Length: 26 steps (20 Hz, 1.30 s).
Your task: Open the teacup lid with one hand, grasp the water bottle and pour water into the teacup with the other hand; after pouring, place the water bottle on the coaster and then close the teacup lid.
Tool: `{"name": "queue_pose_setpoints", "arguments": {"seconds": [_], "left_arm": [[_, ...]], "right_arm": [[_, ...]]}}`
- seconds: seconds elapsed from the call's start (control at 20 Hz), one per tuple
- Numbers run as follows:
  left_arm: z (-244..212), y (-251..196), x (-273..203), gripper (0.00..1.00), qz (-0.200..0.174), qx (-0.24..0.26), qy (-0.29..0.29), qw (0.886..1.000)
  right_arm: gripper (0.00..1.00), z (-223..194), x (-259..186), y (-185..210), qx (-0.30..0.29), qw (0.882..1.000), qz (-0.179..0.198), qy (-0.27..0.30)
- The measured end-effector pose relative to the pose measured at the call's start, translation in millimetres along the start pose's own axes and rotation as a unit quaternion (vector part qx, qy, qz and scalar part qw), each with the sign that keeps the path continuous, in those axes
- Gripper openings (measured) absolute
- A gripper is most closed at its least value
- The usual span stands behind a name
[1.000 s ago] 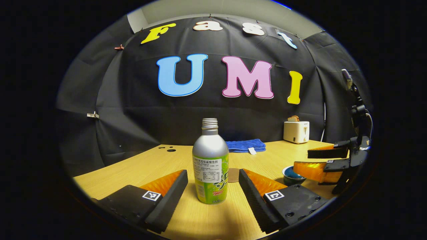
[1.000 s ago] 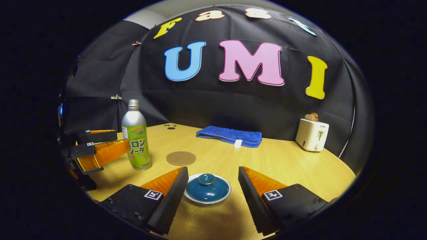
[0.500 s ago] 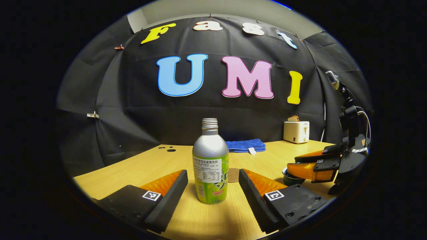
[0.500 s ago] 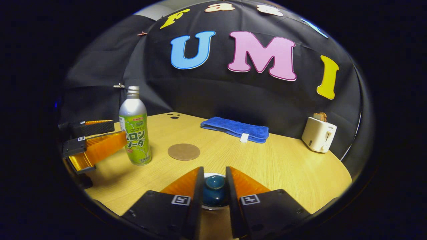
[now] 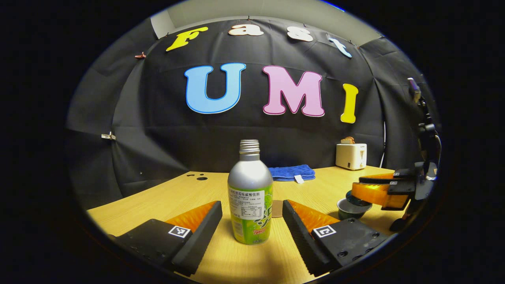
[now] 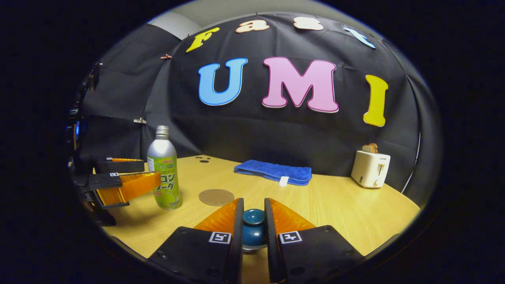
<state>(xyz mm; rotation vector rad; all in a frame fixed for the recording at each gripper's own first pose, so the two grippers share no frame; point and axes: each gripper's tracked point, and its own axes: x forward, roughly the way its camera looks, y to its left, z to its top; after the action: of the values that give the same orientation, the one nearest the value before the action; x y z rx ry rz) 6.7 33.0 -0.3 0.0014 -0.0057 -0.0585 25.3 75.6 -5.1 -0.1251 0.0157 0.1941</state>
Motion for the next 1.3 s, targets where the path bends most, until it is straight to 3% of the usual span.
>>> {"name": "queue_pose_setpoints", "arguments": {"seconds": [0.45, 0.7, 0.85, 0.9, 0.95, 1.1, 1.3], "left_arm": [[0.0, 0.8, 41.3, 0.97, -0.009, 0.001, -0.001, 1.000], [0.4, 0.4, 58.4, 0.97, -0.012, 0.001, -0.002, 1.000], [0.4, -1.9, 65.4, 0.96, -0.017, 0.002, -0.002, 1.000], [0.7, -1.3, 67.3, 0.94, -0.015, 0.001, -0.001, 1.000], [0.6, -0.7, 68.3, 0.85, -0.013, 0.002, -0.002, 1.000], [0.3, 3.9, 68.7, 0.84, 0.003, 0.004, 0.001, 1.000], [0.0, -10.3, 66.8, 0.83, -0.031, 0.004, 0.000, 1.000]], "right_arm": [[0.29, -4.4, -16.3, -56.7, 0.071, 0.996, -0.055, -0.005], [0.29, -7.8, -19.9, -84.2, 0.063, 0.993, -0.097, -0.007], [0.29, -8.1, -20.1, -88.9, 0.062, 0.993, -0.101, -0.007], [0.29, -8.3, -20.2, -90.3, 0.061, 0.993, -0.101, -0.007], [0.29, -8.9, -19.9, -91.6, 0.061, 0.993, -0.100, -0.006], [0.29, -8.6, -21.2, -98.3, 0.061, 0.993, -0.099, -0.006], [0.29, -10.1, -23.2, -105.5, 0.061, 0.993, -0.103, -0.006]]}}
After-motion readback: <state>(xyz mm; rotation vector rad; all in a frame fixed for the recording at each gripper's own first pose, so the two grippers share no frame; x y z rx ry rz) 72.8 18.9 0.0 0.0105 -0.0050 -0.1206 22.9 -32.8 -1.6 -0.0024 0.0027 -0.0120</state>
